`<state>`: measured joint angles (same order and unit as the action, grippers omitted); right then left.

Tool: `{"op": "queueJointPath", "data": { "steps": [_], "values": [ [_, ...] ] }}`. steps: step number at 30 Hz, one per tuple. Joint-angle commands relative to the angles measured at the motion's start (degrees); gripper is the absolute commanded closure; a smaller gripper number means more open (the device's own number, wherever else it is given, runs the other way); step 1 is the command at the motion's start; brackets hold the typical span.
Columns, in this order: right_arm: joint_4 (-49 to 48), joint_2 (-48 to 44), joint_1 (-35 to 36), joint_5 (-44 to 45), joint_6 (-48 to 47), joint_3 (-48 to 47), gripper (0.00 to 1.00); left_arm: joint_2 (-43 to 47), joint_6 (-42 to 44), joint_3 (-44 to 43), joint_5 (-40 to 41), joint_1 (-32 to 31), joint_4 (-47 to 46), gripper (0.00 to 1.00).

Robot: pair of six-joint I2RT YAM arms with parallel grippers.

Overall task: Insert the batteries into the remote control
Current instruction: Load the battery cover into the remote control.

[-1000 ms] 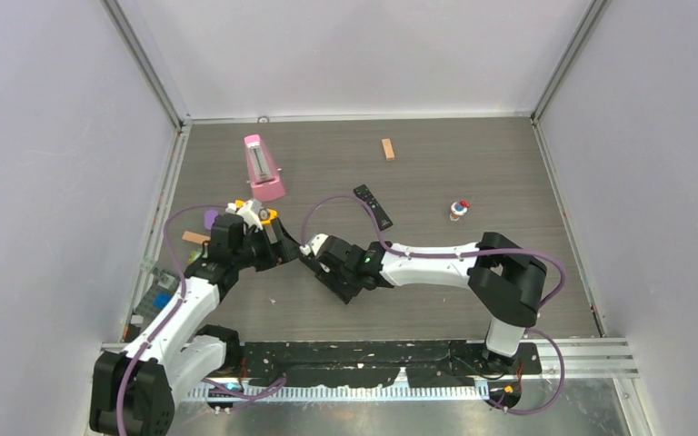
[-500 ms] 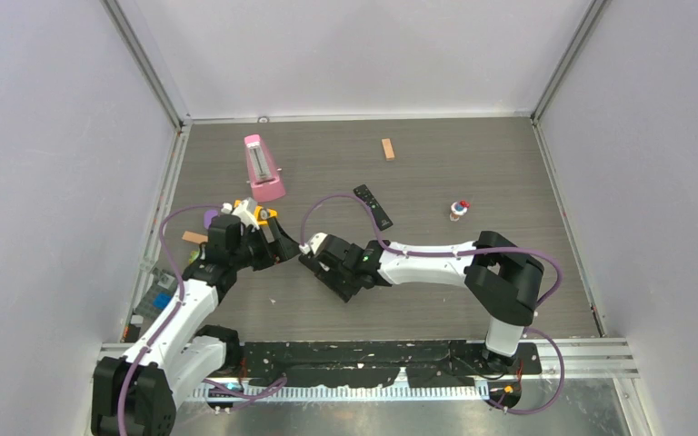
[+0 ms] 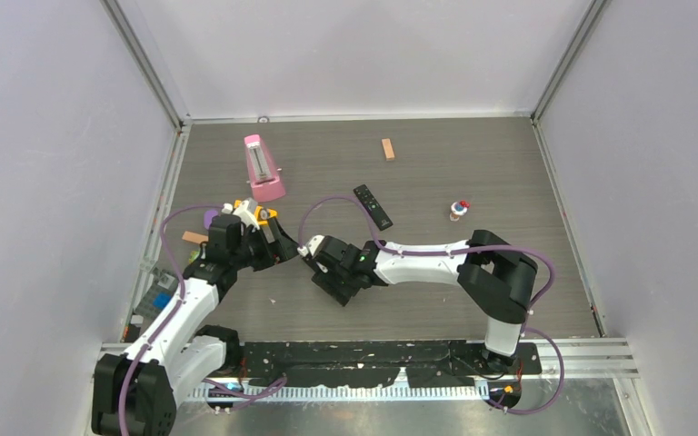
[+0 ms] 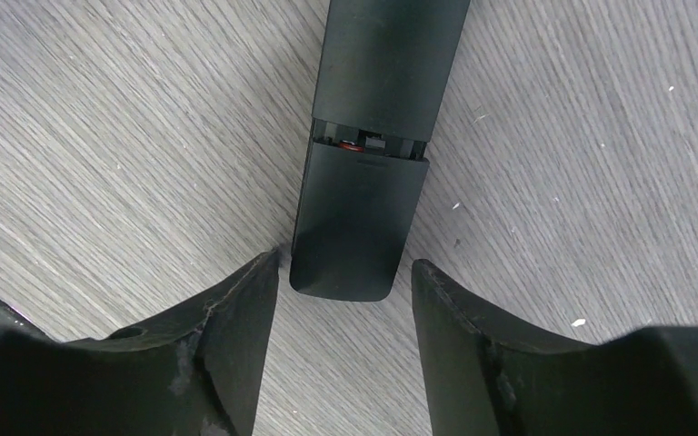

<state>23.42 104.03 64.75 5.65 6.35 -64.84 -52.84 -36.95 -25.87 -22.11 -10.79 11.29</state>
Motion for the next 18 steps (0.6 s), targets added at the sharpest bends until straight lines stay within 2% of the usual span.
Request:
{"op": "queueJointPath", "data": {
  "steps": [1,4,8,15,18],
  "values": [
    [-0.91,-0.55,-0.15,0.62,-0.01,-1.91,0.35,-0.39,1.16,-0.13,-1.33,0.33,-2.72,0.19],
    [-1.62,-1.56,-0.15,0.27,0.33,-1.7,0.27,-0.64,1.18,-0.03,-1.53,0.28,-2.86,0.19],
    [-2.71,-3.14,-0.15,-0.06,1.32,-1.31,0.23,-1.07,1.18,-0.13,-1.83,0.33,-2.86,0.19],
    [-6.65,-6.36,-0.16,1.22,2.84,1.3,0.26,-2.24,0.89,-0.54,-1.63,0.37,-2.88,0.18],
    [-7.53,-6.65,-0.28,1.68,2.96,1.38,0.31,-2.65,0.81,-0.51,-1.62,0.37,-2.68,0.18]
  ]
}}
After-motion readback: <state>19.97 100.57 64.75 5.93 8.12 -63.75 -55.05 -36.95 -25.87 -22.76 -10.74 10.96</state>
